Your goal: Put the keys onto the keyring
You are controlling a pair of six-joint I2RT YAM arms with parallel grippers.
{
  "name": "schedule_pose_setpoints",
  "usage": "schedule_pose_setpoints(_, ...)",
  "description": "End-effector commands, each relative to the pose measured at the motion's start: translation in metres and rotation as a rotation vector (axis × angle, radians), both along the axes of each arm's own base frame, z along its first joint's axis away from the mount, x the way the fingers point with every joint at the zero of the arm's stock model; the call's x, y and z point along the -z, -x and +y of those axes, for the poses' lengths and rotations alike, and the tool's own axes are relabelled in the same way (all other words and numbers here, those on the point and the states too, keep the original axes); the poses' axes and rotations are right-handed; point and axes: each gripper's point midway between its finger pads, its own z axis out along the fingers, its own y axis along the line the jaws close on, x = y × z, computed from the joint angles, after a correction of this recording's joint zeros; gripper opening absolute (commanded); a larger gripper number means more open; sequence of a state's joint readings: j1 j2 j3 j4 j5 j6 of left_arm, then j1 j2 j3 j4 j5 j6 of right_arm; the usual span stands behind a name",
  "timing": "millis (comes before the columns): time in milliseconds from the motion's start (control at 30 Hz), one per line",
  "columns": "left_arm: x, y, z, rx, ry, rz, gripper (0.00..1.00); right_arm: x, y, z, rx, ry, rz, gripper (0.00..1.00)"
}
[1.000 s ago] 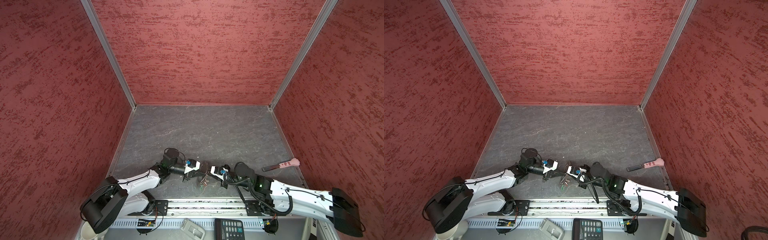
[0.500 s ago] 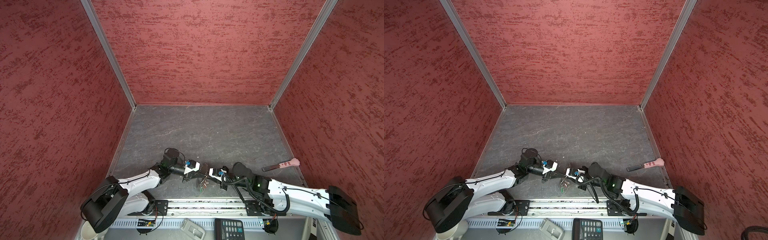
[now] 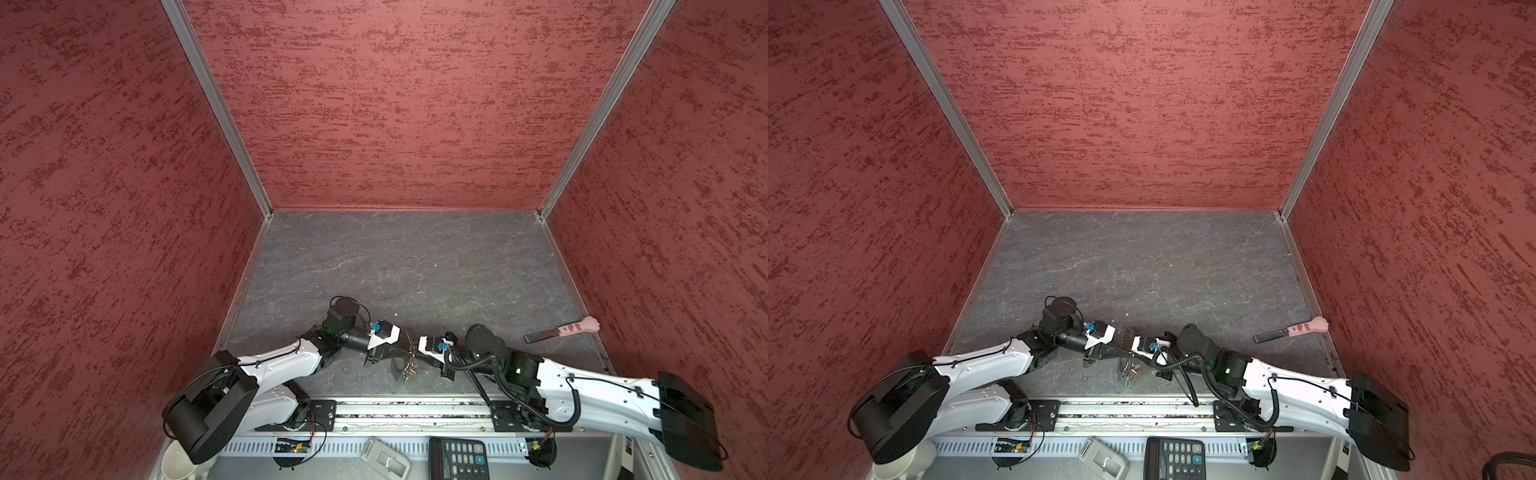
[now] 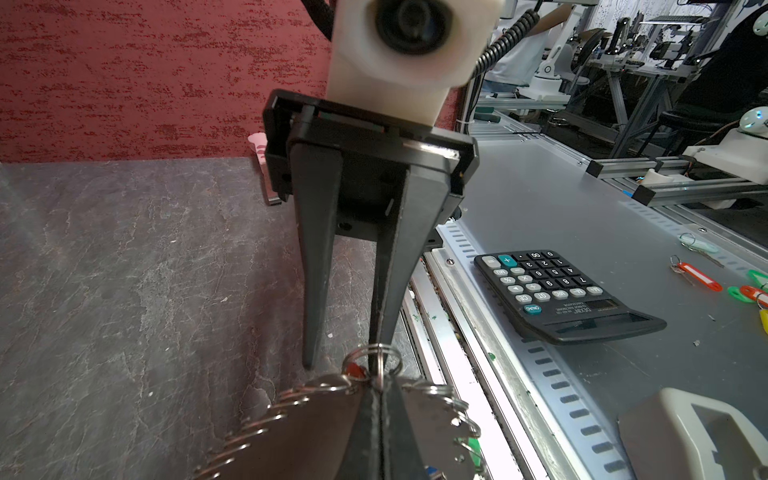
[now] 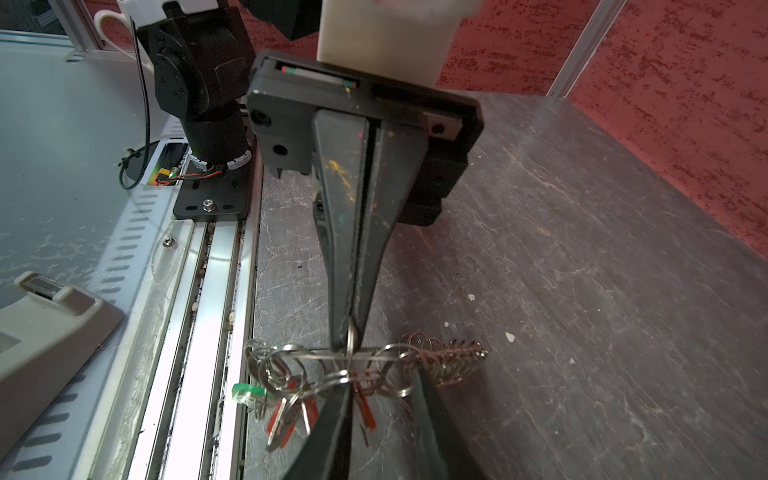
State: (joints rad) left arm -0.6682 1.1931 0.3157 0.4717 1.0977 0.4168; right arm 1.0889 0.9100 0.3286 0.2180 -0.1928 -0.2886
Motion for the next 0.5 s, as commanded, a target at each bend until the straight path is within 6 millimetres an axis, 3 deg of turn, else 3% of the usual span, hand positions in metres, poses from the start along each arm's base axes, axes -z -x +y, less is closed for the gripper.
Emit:
schedule_pose_setpoints(0, -0.009, 0.001, -0.003, 0.023, 0.026, -0.026, 0.00, -0.017, 0.003, 0.002, -0.029, -0.048, -0.032, 0.29)
schedule_pose_setpoints(467, -0.008, -0.002, -0.002, 0.000, 0.023, -0.033, 0.00, -0.014, 0.014, 0.010, -0.108, -0.050, -0.010, 0.30)
